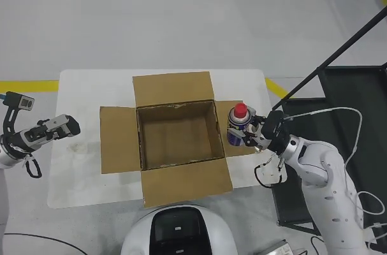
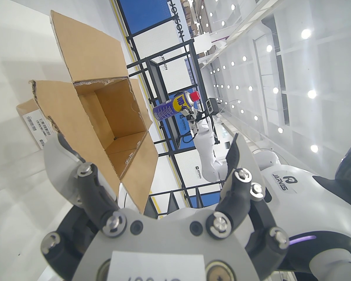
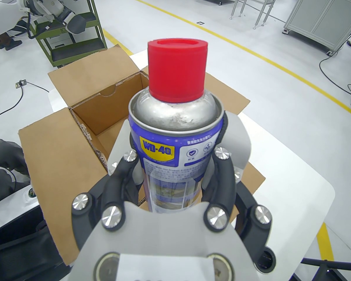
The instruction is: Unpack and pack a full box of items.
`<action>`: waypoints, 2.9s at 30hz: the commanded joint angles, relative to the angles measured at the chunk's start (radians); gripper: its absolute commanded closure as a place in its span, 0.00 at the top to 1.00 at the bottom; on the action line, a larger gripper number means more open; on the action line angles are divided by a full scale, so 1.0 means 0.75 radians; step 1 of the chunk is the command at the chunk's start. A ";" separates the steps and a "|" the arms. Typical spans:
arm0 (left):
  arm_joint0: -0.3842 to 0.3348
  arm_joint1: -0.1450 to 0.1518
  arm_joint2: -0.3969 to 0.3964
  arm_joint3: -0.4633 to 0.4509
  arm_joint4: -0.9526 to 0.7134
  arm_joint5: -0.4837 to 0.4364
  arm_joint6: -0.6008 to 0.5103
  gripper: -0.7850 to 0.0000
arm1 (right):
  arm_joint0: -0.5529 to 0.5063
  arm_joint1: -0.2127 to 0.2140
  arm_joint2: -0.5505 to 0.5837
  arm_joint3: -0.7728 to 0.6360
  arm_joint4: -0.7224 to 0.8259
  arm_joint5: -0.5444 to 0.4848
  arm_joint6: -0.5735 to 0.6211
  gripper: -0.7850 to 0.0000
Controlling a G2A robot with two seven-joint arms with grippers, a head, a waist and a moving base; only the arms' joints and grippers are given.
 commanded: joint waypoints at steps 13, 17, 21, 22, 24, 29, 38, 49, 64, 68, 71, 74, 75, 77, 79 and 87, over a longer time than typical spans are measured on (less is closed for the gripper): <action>0.000 0.000 0.000 0.000 0.000 0.000 0.000 1.00 | -0.015 0.000 0.030 0.012 0.004 0.048 -0.048 0.00; 0.000 0.000 0.000 0.000 0.000 0.000 0.000 1.00 | -0.120 0.000 0.156 0.067 0.023 0.068 -0.269 0.00; 0.000 0.000 0.000 0.000 0.000 0.000 0.000 1.00 | -0.251 -0.006 0.268 0.150 -0.033 0.054 -0.565 0.00; 0.000 0.000 0.000 0.000 0.000 0.000 0.000 1.00 | -0.282 -0.009 0.286 0.172 -0.053 0.062 -0.648 0.00; 0.000 0.000 0.000 0.000 0.000 0.000 0.000 1.00 | -0.339 -0.014 0.305 0.217 -0.125 0.091 -0.770 0.00; 0.000 0.000 0.000 0.000 0.000 0.000 0.000 1.00 | -0.428 -0.030 0.287 0.286 -0.275 0.192 -1.041 0.00; 0.000 0.000 0.000 0.000 0.000 0.000 0.000 1.00 | -0.445 -0.031 0.268 0.292 -0.330 0.198 -1.082 0.00; 0.000 0.000 0.000 0.000 0.000 0.000 0.000 1.00 | -0.440 -0.032 0.267 0.297 -0.325 0.215 -1.063 0.00; 0.000 0.000 0.000 0.000 0.000 0.000 0.000 1.00 | -0.338 -0.064 0.094 0.917 -0.486 0.459 -1.552 0.00; 0.000 0.000 0.000 0.000 0.000 0.000 0.000 1.00 | -0.251 -0.071 0.030 1.079 -0.545 0.492 -1.694 0.00; 0.000 0.000 0.000 0.000 0.000 0.000 0.000 1.00 | -0.184 -0.075 -0.011 1.177 -0.590 0.520 -1.772 0.00; 0.000 0.000 0.000 0.000 0.000 0.000 0.000 1.00 | -0.113 -0.079 -0.053 1.269 -0.621 0.533 -1.804 0.00; 0.000 0.000 0.000 0.000 0.000 0.000 0.000 1.00 | -0.089 -0.080 -0.064 1.297 -0.638 0.550 -1.808 0.00; 0.000 0.000 0.000 0.000 0.000 0.000 0.000 1.00 | -0.050 -0.084 -0.087 1.348 -0.656 0.581 -1.825 0.00; 0.000 0.000 0.000 0.000 0.000 0.000 0.000 1.00 | -0.018 -0.087 -0.105 1.393 -0.655 0.584 -1.837 0.00; 0.000 0.000 0.000 0.000 0.000 0.000 0.000 1.00 | 0.050 -0.090 -0.145 1.508 -0.665 0.595 -1.880 0.34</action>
